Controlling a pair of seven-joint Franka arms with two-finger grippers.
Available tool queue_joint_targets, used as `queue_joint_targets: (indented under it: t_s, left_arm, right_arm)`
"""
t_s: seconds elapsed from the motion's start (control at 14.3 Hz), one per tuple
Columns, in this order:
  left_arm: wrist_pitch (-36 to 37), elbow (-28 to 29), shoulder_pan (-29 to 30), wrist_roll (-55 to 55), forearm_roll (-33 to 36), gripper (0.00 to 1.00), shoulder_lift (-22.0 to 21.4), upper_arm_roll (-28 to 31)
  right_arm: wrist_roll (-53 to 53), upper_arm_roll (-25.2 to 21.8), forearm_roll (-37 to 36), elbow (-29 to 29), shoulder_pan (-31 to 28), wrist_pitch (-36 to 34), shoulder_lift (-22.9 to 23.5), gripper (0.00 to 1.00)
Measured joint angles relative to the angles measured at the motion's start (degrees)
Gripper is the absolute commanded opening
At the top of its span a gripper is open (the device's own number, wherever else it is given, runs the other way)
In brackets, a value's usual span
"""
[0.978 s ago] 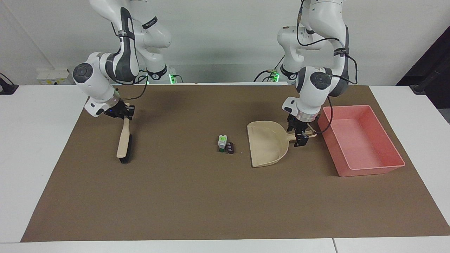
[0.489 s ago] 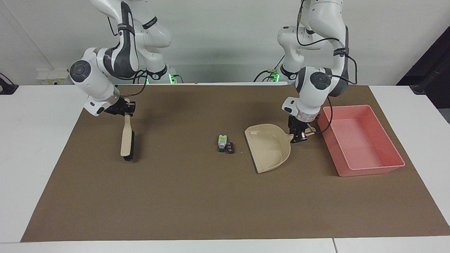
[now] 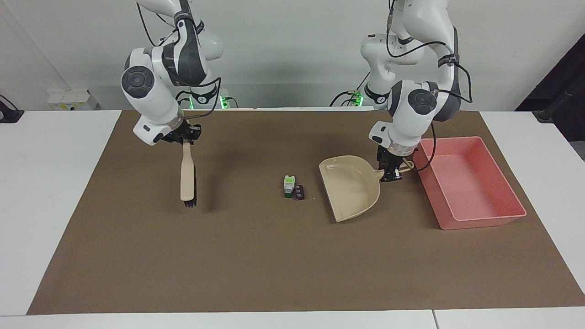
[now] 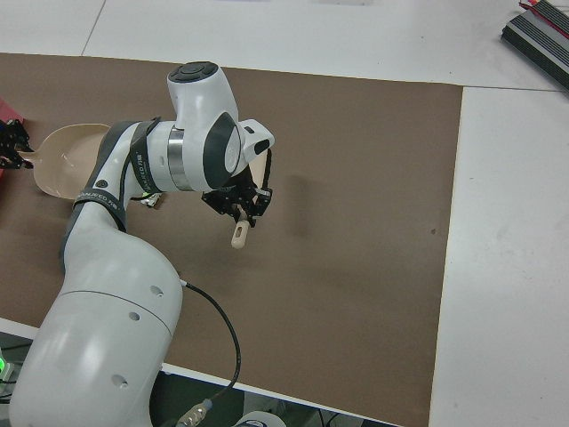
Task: Clean e-waste and dump in bin
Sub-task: 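Bring the dustpan and brush toward the e-waste pieces with both grippers, then sweep the e-waste pieces into the dustpan with the right gripper's brush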
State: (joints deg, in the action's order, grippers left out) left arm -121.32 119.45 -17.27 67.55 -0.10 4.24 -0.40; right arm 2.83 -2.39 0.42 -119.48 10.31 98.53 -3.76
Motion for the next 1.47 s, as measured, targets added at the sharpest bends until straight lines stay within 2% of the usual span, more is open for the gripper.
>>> queue_joint_targets:
  t_s: [0.35, 0.49, 0.77, 0.98, 1.33, 1.47]
  left_arm:
    - [1.6, -0.7, -1.4, -0.9, 6.5, 0.0, 0.2, 0.0]
    - [1.6, -0.7, -2.7, -2.5, 8.8, 0.0, 0.2, 0.0]
    - [0.1, -0.7, -6.3, -3.6, 11.2, 0.0, 0.6, -0.1]
    - [-0.9, -0.7, -7.6, -3.7, 11.8, 0.0, 1.0, -0.1]
    - [-1.5, -1.5, -9.4, -3.8, 12.2, 0.0, 3.6, -0.1]
    - [-1.5, -1.7, -9.4, -3.8, 12.5, 0.0, 3.9, -0.1]
  right_arm:
    - [1.5, 0.0, 0.7, -1.8, 3.1, 3.1, 0.7, 0.0]
    - [3.9, 0.1, 1.8, -2.4, 6.1, 4.0, 0.7, 0.0]
    - [10.1, 0.3, 3.2, -4.0, 13.0, 8.2, 1.6, 0.0]
    - [11.3, 0.3, 5.1, -5.7, 14.7, 11.5, 2.5, 0.0]
    - [13.1, 0.3, 7.7, -6.3, 17.6, 16.9, 6.5, 0.0]
    - [16.5, 0.3, 7.9, -4.7, 20.1, 18.2, 9.1, 0.0]
